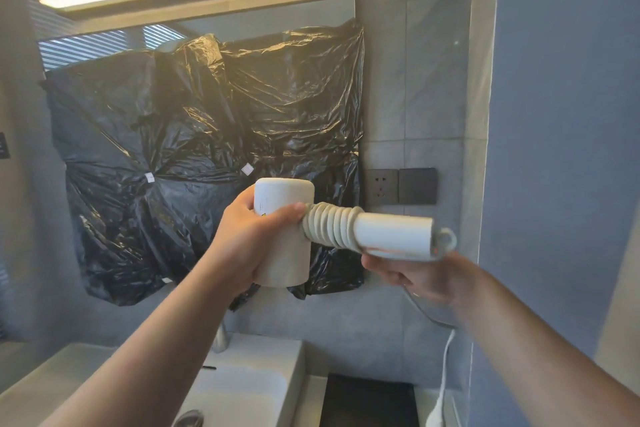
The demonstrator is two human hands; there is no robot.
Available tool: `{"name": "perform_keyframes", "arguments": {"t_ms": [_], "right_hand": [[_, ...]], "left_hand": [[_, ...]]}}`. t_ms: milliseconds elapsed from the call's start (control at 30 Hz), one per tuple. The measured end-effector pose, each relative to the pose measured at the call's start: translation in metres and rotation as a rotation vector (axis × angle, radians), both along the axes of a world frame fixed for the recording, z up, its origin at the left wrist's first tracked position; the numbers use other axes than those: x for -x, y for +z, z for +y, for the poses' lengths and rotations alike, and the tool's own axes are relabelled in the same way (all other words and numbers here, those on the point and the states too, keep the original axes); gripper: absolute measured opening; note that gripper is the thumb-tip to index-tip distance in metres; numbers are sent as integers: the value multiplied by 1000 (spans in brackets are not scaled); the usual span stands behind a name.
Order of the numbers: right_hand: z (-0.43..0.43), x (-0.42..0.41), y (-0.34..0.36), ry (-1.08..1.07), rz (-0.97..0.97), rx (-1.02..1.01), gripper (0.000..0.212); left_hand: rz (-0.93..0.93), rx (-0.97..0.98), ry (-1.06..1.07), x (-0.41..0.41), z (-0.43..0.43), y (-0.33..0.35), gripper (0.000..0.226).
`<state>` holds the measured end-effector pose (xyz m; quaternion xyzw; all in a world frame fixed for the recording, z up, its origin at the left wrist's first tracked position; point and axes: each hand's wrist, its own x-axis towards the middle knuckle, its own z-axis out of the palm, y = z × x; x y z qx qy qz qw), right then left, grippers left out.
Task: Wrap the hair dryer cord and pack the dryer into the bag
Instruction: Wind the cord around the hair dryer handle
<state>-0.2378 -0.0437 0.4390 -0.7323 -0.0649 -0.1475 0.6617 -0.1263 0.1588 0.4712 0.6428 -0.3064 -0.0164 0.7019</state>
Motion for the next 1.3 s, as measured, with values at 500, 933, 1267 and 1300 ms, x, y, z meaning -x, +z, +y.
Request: {"name": "perform_keyframes", "arguments": {"t_ms": [500, 933, 1267, 1300], "right_hand": [[13, -14, 24, -196, 317, 547, 17], [29, -27, 31, -601, 137, 118, 15], [65, -33, 8, -692, -369, -113, 28], [67, -34, 5, -700, -380, -111, 30]], "left_hand": [[-604, -507, 243, 2, 5, 16, 76], [-764, -207, 651, 7, -8, -4, 88], [-387, 153, 562, 13, -20, -5, 82], [-379, 165, 551, 14, -21, -6, 81]]}}
